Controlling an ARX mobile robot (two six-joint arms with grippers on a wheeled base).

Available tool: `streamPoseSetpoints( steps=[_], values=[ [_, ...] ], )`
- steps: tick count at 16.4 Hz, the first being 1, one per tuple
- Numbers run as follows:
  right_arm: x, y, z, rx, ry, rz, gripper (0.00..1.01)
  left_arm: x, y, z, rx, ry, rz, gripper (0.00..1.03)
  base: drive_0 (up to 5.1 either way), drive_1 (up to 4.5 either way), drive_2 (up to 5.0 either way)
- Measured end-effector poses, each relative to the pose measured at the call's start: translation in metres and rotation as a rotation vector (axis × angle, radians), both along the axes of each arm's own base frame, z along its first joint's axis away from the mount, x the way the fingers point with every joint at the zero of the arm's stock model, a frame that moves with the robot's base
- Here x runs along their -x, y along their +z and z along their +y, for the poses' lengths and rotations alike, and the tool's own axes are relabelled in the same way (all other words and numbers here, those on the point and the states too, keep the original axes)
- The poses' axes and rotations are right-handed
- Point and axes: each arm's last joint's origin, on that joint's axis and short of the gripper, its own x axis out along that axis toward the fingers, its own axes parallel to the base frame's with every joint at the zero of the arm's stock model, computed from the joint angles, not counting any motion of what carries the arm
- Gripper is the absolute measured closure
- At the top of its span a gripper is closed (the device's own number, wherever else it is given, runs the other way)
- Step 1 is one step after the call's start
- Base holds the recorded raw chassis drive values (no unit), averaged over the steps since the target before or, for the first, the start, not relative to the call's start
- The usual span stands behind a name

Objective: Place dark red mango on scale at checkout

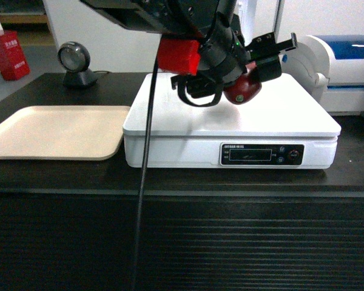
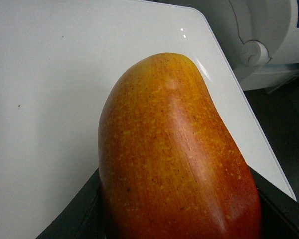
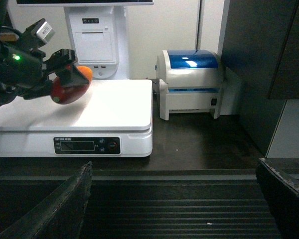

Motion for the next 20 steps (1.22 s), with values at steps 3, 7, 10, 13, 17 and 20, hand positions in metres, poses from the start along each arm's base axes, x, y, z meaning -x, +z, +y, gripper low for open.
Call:
streamPoseSetpoints(
  steps=[3,7,10,13,17,20],
  values=[
    [0.0,0.0,0.0,0.0,0.0,0.0,0.03,-0.023,-0.007,-0.011,-0.08,0.04,0.006,0.41,0.0,0.0,0.0],
    [0.0,0.0,0.0,0.0,0.0,0.0,0.03,-0.033,-0.019,-0.018,-0.17,0.05,-0.002,0.35,0.0,0.0,0.0],
    [0.0,0.0,0.0,0.0,0.0,0.0,0.03,-0.034,-0.017,-0.02,-0.174,0.037,-0.017,0.05,0.0,0.0,0.0],
    [0.0,0.0,0.0,0.0,0.0,0.0,0.03,-0.035,-0.015,-0.021,-0.164,0.019,-0.063,0.05,0.0,0.0,0.0],
    [0.0,0.0,0.0,0.0,0.0,0.0,0.03,-0.028,-0.001,-0.012,-0.211,-0.001,-0.2,0.05,0.0,0.0,0.0],
    [0.0,0.0,0.0,0.0,0.0,0.0,0.03,-0.001,0.046,0.003,-0.243,-0.077,-0.444,0.05,0.0,0.0,0.0]
  ],
)
